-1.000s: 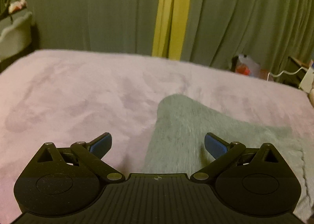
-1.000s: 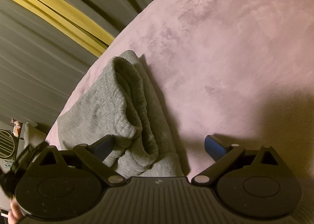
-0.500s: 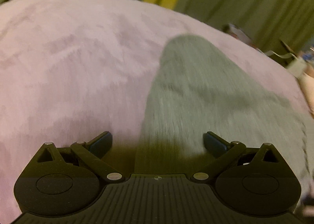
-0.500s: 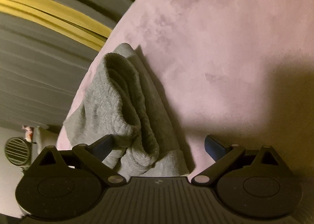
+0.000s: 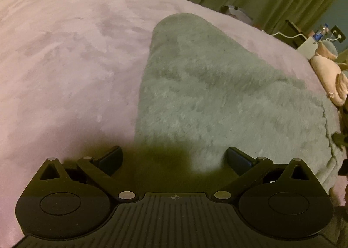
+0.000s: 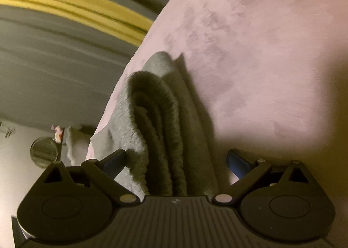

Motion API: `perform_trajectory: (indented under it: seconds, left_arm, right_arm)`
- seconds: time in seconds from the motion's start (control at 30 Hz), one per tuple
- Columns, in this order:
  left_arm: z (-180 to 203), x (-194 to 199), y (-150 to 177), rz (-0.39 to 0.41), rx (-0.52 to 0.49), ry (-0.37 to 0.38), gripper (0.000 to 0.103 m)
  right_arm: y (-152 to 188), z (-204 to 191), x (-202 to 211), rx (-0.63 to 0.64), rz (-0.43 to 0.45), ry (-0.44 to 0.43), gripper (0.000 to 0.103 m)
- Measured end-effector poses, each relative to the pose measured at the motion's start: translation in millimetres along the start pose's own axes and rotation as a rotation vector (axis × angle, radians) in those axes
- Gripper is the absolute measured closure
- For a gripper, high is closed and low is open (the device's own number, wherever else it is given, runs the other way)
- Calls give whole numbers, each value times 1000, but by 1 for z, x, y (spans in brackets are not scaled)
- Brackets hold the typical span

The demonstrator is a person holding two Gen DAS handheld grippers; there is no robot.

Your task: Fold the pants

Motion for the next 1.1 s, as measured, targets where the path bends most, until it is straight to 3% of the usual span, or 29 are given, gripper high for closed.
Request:
perform_trajectory:
  seconds: [0.1, 0.23, 0.33, 0.4, 0.47, 0.53, 0.63, 0.73, 0.77, 0.87, 0.9, 0.93, 0.97, 1.0, 1.03, 1.1]
  left_arm:
    - [7, -3, -4, -3, 6, 49, 0]
    - [15, -8, -4, -8, -6, 40, 0]
    - [14, -5, -3, -3, -2, 43, 4]
    - [14, -4, -3, 4, -23, 37, 9]
    - [16, -1, -2, 11, -34, 45, 21]
    - [15, 1, -3, 11, -21, 62, 27]
    - [14, -1, -3, 6, -19, 72, 26]
    - [12, -10, -4, -10, 4, 101, 14]
    - [13, -13, -6, -17, 16, 124, 7]
    - [17, -20, -8, -28, 30, 140, 4]
    - [19, -21, -9, -24, 34, 127, 6]
    - [20, -20, -11, -13, 31, 107, 21]
    - [20, -17, -12, -4, 30, 91, 40]
    - [19, -14, -13, -5, 52, 100, 46]
    - [17, -11, -14, -2, 75, 108, 56]
    - [16, -2, -15, 13, 79, 110, 63]
  right_arm:
    - [6, -7, -14, 36, -47, -23, 4]
    - [9, -15, -26, 99, -64, 23, 5]
    - [10, -18, -31, 144, -74, 58, 30]
    - [11, -16, -30, 122, -76, 27, 34]
    - [11, -16, -29, 111, -75, 16, 34]
    - [10, -15, -30, 102, -80, 16, 34]
    - [8, -13, -27, 50, -73, -18, 22]
    - [7, -18, -36, 43, -82, -40, 6]
    - [7, -20, -40, 58, -89, -29, 4]
    - [9, -25, -48, 102, -95, 21, 4]
    - [9, -27, -47, 111, -90, 34, 9]
    - [10, -27, -46, 134, -89, 67, 15]
    - [12, -27, -45, 174, -93, 119, 32]
    - [14, -30, -44, 203, -99, 138, 40]
    - [15, -34, -44, 212, -103, 138, 41]
    - [16, -43, -43, 226, -97, 148, 45]
Point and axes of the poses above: each gripper's, at about its wrist camera, not at the fingertips, and x roughly against the way its jaws point, z to its right, y to its underside, the point moved 8 cm from there along -x, roughly the way its jaws point, and after that the axes turned 9 degrees about -y, right-handed, at the moved point
